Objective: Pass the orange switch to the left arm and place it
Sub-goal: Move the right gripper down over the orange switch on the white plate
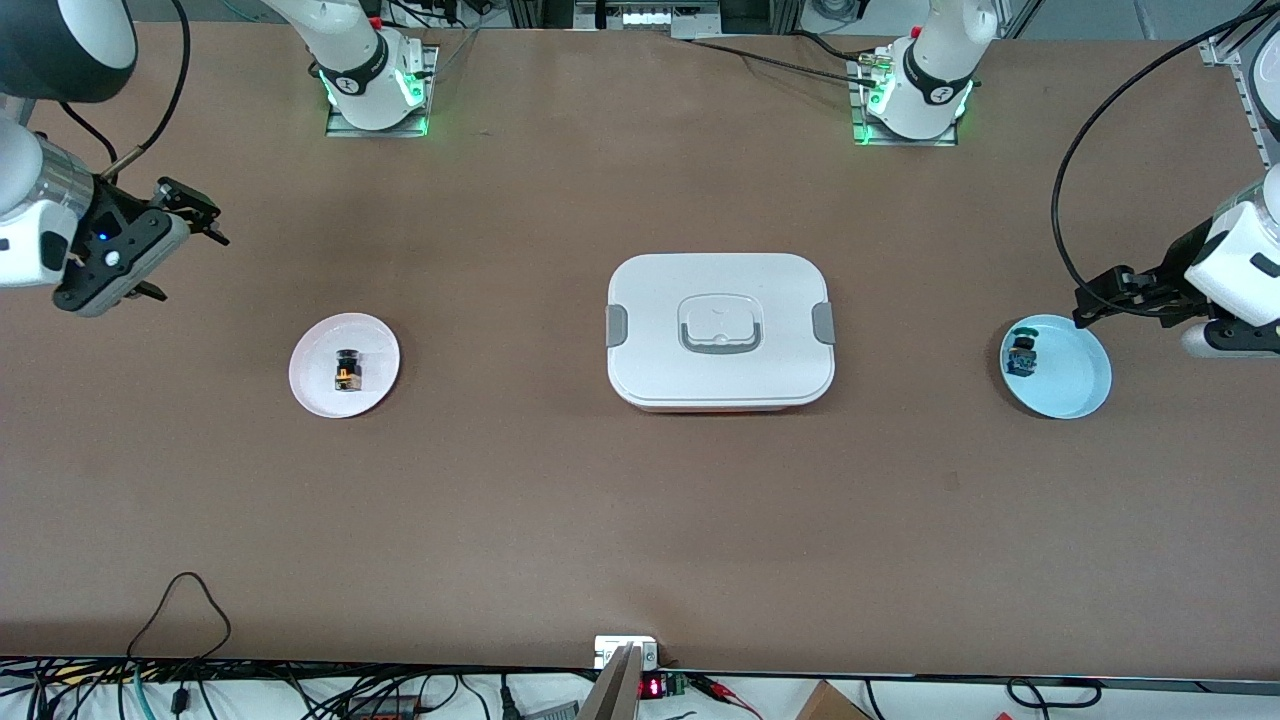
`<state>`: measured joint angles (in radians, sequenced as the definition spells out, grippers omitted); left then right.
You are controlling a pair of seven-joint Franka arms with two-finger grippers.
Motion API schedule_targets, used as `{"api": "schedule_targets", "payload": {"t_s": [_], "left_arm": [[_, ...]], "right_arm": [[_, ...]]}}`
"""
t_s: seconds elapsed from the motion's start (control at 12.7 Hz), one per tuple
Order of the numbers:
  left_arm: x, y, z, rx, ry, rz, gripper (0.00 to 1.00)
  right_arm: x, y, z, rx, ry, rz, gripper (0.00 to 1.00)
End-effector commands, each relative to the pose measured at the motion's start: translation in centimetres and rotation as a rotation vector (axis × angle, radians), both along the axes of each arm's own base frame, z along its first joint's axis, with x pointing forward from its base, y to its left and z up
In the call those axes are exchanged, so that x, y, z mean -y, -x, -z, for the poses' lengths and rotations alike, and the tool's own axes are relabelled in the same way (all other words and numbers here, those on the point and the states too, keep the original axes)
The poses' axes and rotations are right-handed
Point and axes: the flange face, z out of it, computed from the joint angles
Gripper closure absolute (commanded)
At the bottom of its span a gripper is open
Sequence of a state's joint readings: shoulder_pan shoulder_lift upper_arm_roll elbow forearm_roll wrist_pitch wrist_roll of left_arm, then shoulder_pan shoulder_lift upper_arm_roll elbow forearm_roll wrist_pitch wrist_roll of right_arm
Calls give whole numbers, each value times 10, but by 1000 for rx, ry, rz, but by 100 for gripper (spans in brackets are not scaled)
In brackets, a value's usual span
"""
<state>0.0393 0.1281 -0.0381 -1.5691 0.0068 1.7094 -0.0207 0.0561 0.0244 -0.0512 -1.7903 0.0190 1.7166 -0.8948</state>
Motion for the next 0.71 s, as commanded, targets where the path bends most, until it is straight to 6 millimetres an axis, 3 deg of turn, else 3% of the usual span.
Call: {"api": "schedule_targets", "payload": {"t_s": [0.0,0.4,0.63], "left_arm": [[3,0,-4,13,-29,9,0],[4,2,-9,17,-23,9,0],[4,2,-9,17,-22,9,0]], "right_arm": [[10,8,49,20,-14,-187,0],[7,18,181,82,-6,-434,0],[-9,7,224,81,-5,-490,0]]}}
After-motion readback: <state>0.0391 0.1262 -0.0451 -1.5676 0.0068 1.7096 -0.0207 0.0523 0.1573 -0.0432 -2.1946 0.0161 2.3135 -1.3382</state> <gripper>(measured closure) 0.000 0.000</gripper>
